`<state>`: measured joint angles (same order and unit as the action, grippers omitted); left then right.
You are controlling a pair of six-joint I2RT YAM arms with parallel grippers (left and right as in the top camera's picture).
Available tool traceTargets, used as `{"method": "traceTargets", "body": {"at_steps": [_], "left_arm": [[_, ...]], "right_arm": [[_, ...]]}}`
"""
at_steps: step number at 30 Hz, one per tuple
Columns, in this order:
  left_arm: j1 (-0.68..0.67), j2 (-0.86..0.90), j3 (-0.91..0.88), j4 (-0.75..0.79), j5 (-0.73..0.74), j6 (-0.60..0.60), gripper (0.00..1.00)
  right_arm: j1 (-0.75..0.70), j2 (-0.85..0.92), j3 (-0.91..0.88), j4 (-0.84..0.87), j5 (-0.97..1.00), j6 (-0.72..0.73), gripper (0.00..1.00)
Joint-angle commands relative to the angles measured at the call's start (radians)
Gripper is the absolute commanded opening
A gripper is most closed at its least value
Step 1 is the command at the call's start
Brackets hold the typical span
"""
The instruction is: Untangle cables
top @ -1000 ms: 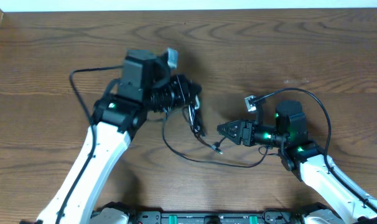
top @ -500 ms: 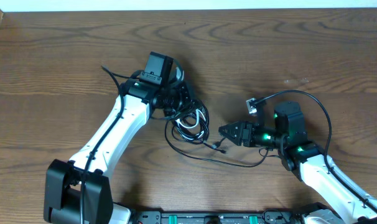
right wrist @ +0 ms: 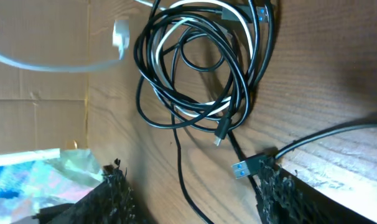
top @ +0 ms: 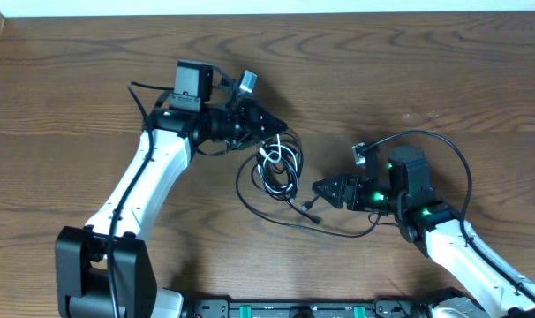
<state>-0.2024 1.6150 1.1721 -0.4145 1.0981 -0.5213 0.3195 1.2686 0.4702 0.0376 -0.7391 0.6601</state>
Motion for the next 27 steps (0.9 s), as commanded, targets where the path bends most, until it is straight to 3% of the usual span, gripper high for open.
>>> {"method": "traceTargets", "body": {"at_steps": [1, 9, 16, 20, 27], "left_arm": [[0.001, 0.005, 0.007, -0.002, 0.174, 0.084, 0.08], [0.001, 0.004, 0.007, 0.021, 0.336, 0.083, 0.08], [0.001, 0.004, 0.007, 0.021, 0.342, 0.083, 0.08], [0.001, 0.004, 0.007, 0.021, 0.342, 0.073, 0.08], [0.001, 0.004, 0.007, 0.025, 0.326, -0.001, 0.08]], "right_arm": [[0.004, -0.003, 0.005, 0.000, 0.021, -0.073, 0.67], [0.005, -0.003, 0.005, 0.005, 0.093, 0.041, 0.66], [0.056, -0.003, 0.005, 0.034, 0.089, 0.134, 0.66], [0.154, -0.003, 0.005, 0.073, 0.164, 0.034, 0.71], [0.375, 0.023, 0.005, 0.171, 0.577, -0.082, 0.80]]}}
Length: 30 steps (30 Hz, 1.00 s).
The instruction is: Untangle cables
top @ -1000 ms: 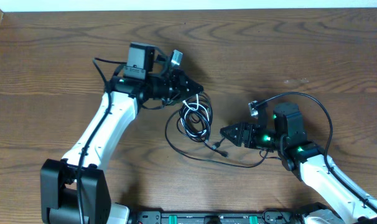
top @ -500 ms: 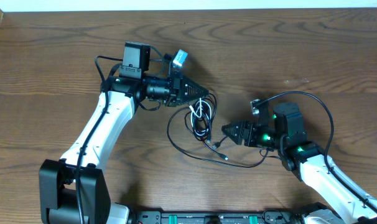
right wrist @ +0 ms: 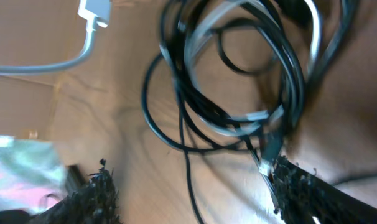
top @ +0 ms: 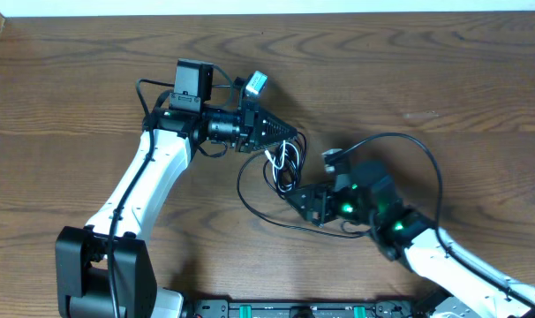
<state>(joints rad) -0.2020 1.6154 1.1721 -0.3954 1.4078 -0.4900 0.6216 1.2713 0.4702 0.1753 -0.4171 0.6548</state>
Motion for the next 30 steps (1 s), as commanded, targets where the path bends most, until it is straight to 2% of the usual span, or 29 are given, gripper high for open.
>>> {"method": "traceTargets", "body": {"at_steps": [1, 7, 11, 14, 15, 19, 21, 24, 27, 30], "left_arm": [[0.001, 0.003, 0.007, 0.009, 0.016, -0.040, 0.08], [0.001, 0.003, 0.007, 0.013, 0.017, -0.092, 0.08], [0.001, 0.003, 0.007, 0.013, 0.017, -0.103, 0.08], [0.001, 0.003, 0.007, 0.013, 0.017, -0.103, 0.08], [0.001, 0.003, 0.007, 0.013, 0.017, -0.103, 0.08], [0.001, 0.003, 0.007, 0.013, 0.018, -0.103, 0.08], [0.001, 0.003, 0.007, 0.013, 0.017, -0.103, 0.08], [0.002, 0.003, 0.007, 0.013, 0.017, -0.103, 0.08], [0.005, 0.003, 0.007, 0.013, 0.017, -0.094, 0.08], [0.013, 0.003, 0.007, 0.013, 0.017, -0.024, 0.08]], "right_arm": [[0.112, 0.035, 0.005, 0.066, 0.345, -0.077, 0.82], [0.228, 0.177, 0.005, 0.254, 0.629, -0.090, 0.86], [0.246, 0.313, 0.005, 0.430, 0.661, -0.134, 0.88], [0.247, 0.406, 0.006, 0.554, 0.658, -0.168, 0.85], [0.248, 0.433, 0.006, 0.592, 0.658, -0.176, 0.81], [0.261, 0.506, 0.006, 0.678, 0.636, -0.182, 0.51], [0.264, 0.508, 0.006, 0.690, 0.609, -0.190, 0.25], [0.264, 0.483, 0.006, 0.708, 0.541, -0.227, 0.02], [0.263, 0.419, 0.004, 0.685, 0.510, -0.226, 0.01], [0.262, 0.294, 0.003, 0.591, 0.507, -0.226, 0.01]]}}
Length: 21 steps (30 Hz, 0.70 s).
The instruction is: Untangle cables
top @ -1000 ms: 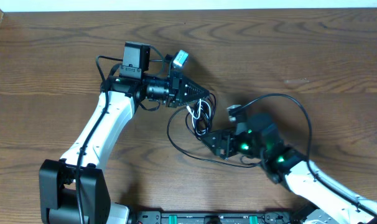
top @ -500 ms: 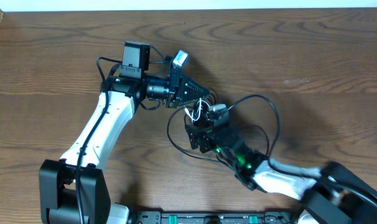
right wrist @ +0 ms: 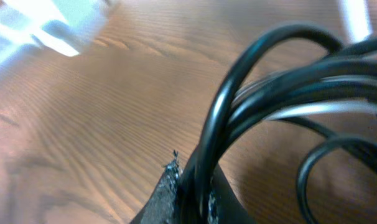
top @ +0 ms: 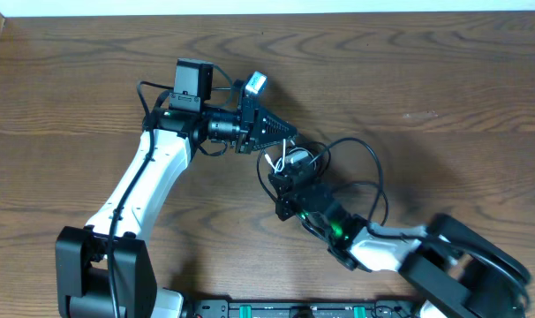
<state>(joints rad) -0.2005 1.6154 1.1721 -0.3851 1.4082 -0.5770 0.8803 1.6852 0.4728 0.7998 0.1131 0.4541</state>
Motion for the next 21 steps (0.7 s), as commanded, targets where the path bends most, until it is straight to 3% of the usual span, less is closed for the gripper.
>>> {"method": "traceTargets", "body": {"at_steps": [1, 5, 8, 11, 13, 15, 18, 21], "left_arm": [[0.015, 0.003, 0.007, 0.002, 0.016, 0.084, 0.08], [0.031, 0.003, 0.007, 0.002, -0.004, 0.187, 0.14], [0.042, 0.003, 0.007, -0.003, -0.113, 0.218, 0.17], [0.043, 0.003, 0.007, -0.029, -0.301, 0.218, 0.39], [0.043, 0.003, 0.007, -0.068, -0.417, 0.217, 0.64], [0.043, 0.003, 0.007, -0.121, -0.500, 0.217, 0.83], [0.043, 0.003, 0.007, -0.198, -0.576, 0.218, 0.94], [0.043, 0.003, 0.007, -0.274, -0.591, 0.227, 0.97]], "right_arm": [[0.002, -0.162, 0.001, -0.066, -0.023, -0.025, 0.01], [0.002, -0.375, 0.001, -0.254, -0.049, -0.025, 0.01], [0.002, -0.544, 0.001, -0.397, -0.122, -0.019, 0.01], [-0.011, -0.698, 0.001, -0.518, -0.172, 0.038, 0.01], [-0.029, -0.785, 0.001, -0.588, -0.172, 0.097, 0.01], [-0.055, -0.859, 0.001, -0.643, -0.174, 0.173, 0.01], [-0.090, -0.924, 0.001, -0.684, -0.176, 0.262, 0.01], [-0.137, -0.937, 0.001, -0.696, -0.172, 0.433, 0.01]]}}
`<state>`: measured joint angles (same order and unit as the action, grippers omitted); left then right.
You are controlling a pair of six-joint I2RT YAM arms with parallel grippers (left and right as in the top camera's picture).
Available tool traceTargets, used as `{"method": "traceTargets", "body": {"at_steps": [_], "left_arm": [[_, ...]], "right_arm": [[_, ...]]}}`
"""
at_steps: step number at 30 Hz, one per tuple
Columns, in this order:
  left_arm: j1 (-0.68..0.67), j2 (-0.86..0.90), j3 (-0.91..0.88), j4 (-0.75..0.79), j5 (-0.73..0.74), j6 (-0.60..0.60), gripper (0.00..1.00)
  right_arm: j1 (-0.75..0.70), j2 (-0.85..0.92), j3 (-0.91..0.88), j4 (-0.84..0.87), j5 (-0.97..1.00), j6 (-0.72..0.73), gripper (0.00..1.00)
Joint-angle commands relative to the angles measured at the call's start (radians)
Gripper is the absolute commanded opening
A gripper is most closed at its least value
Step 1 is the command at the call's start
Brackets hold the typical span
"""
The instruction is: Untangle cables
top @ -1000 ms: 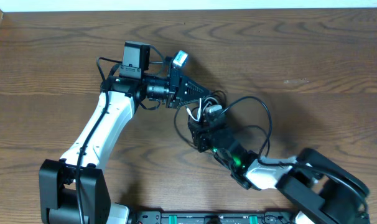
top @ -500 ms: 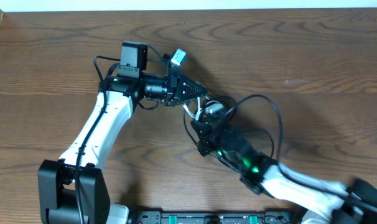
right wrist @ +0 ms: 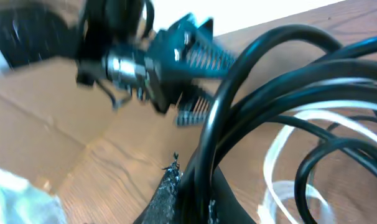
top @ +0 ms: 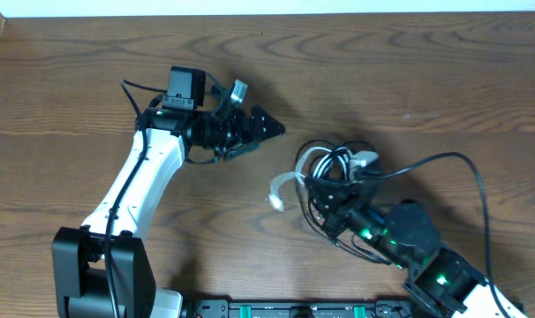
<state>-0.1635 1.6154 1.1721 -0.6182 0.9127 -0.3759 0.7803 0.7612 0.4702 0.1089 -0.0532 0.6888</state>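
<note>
The tangle of black cables [top: 331, 173] with a white cable [top: 282, 185] through it is lifted right of the table's middle, its white end hanging out to the left. My right gripper [top: 327, 205] is shut on the black loops [right wrist: 251, 99], which run straight out from between its fingers [right wrist: 176, 186]. Thin white strands [right wrist: 288, 149] cross behind the loops. My left gripper [top: 266, 128] is to the upper left, apart from the bundle, fingers spread and holding nothing. It also shows, blurred, in the right wrist view [right wrist: 182, 62].
The brown wooden table [top: 444, 79] spreads all round. The right arm's own black cable [top: 462, 168] arcs over the table at the right. A white wall edge [top: 250, 7] runs along the far side.
My right gripper, still shut on the black loops, has carried the bundle to the right and up. My left gripper has let go of the white cable and drawn back to the left.
At first the bundle lay between both grippers, the right one open and short of it. The right gripper then stood closer over the loops, the left pinching at the bundle's top. Later the right was shut on the black loops. Now the bundle hangs from it, away from the left.
</note>
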Motion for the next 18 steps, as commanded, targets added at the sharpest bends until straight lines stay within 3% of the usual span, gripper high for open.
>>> {"method": "traceTargets", "body": {"at_steps": [1, 7, 10, 14, 18], "left_arm": [[0.006, 0.003, 0.007, -0.068, -0.095, 0.035, 0.98], [0.003, 0.003, 0.007, -0.201, -0.088, 0.055, 0.98], [-0.013, 0.003, 0.007, -0.240, -0.083, 0.139, 0.98], [-0.073, 0.003, 0.007, -0.251, -0.084, 0.281, 0.98], [-0.151, 0.003, 0.007, -0.214, -0.116, 0.316, 0.99]], "right_arm": [[-0.051, -0.010, 0.003, -0.009, -0.006, 0.264, 0.01], [-0.135, 0.061, 0.003, -0.011, 0.072, 0.615, 0.01], [-0.152, 0.135, 0.003, -0.006, 0.116, 0.753, 0.01], [-0.161, 0.243, 0.003, 0.044, 0.129, 0.879, 0.01], [-0.177, 0.322, 0.003, 0.129, 0.134, 0.927, 0.02]]}}
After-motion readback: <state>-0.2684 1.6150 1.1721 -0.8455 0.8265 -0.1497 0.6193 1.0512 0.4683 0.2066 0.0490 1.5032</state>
